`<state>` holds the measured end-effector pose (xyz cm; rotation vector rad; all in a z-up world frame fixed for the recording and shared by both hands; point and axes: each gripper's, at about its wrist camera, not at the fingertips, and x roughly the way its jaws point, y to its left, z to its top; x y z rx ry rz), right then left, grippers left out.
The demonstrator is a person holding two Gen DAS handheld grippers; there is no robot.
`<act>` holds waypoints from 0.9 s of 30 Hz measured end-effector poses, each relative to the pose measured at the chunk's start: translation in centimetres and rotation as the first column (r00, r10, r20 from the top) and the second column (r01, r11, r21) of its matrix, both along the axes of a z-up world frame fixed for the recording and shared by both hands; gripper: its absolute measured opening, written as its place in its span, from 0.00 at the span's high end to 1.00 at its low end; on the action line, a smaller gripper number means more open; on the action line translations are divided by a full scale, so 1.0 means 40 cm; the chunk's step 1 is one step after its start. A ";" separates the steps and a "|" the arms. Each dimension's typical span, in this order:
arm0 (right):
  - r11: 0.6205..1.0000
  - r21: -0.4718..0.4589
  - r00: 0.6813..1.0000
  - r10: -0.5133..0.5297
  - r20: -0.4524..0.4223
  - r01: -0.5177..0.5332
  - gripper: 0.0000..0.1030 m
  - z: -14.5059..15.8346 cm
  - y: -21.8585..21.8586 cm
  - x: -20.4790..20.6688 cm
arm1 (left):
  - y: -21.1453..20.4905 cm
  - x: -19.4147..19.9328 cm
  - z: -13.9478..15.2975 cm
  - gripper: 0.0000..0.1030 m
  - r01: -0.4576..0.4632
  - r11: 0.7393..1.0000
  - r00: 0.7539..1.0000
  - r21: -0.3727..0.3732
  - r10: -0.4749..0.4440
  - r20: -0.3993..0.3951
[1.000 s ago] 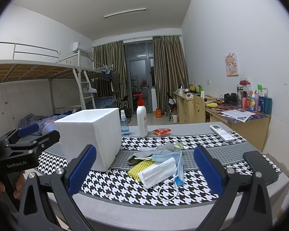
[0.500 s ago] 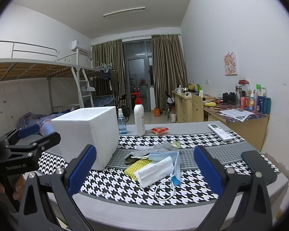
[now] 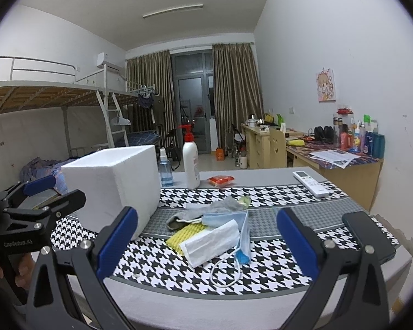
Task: Organize soft objects
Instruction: 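Move the right tool toward the blue face mask and tissue pile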
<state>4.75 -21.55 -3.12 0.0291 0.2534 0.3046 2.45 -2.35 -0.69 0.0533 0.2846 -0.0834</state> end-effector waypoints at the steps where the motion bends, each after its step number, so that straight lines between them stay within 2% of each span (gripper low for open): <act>1: 1.000 0.000 1.000 -0.001 -0.004 0.001 0.01 -0.002 -0.002 0.004 | 0.000 0.004 -0.001 0.01 0.003 1.000 1.000 -0.002 -0.003 -0.005; 14: 0.999 -0.043 0.996 -0.031 -0.079 0.028 0.01 -0.034 -0.018 0.079 | -0.038 0.081 -0.036 0.01 0.068 0.998 0.993 -0.004 -0.068 -0.096; 27: 0.998 -0.052 0.985 -0.040 -0.169 0.031 0.01 -0.059 -0.036 0.160 | -0.085 0.157 -0.076 0.01 0.129 0.992 0.972 -0.002 -0.127 -0.199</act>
